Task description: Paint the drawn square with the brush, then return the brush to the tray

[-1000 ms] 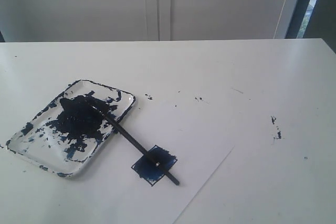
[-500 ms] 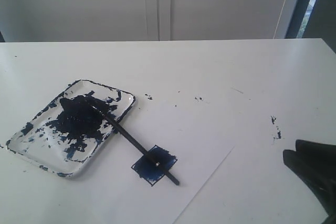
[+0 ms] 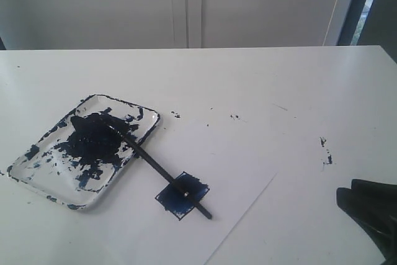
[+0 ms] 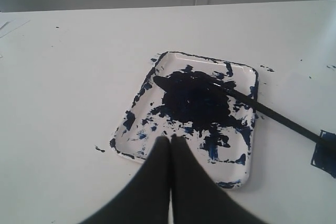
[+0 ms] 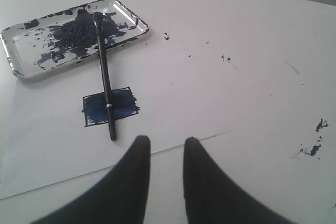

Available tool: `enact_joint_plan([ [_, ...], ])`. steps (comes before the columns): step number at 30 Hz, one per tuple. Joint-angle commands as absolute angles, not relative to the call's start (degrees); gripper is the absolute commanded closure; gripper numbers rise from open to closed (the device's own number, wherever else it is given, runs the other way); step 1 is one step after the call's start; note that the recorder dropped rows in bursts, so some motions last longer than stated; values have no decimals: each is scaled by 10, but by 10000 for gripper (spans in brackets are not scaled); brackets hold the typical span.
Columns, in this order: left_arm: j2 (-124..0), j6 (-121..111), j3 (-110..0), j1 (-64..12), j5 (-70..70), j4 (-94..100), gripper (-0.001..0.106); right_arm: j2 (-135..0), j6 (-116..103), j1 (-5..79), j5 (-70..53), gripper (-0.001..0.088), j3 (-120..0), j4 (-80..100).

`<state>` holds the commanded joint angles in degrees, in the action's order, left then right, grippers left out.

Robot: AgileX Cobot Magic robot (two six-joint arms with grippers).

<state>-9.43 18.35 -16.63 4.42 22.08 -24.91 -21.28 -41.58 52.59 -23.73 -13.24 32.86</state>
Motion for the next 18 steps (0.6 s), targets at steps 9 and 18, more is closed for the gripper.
enact_joint_plan([
  [9, -94, 183, -166, 44, 221, -249, 1053, -117, -371, 262, 23, 638, -48, 386],
  [18, -94, 183, -166, 44, 221, -249, 1053, -7, -362, 79, 61, 638, 0, 408],
])
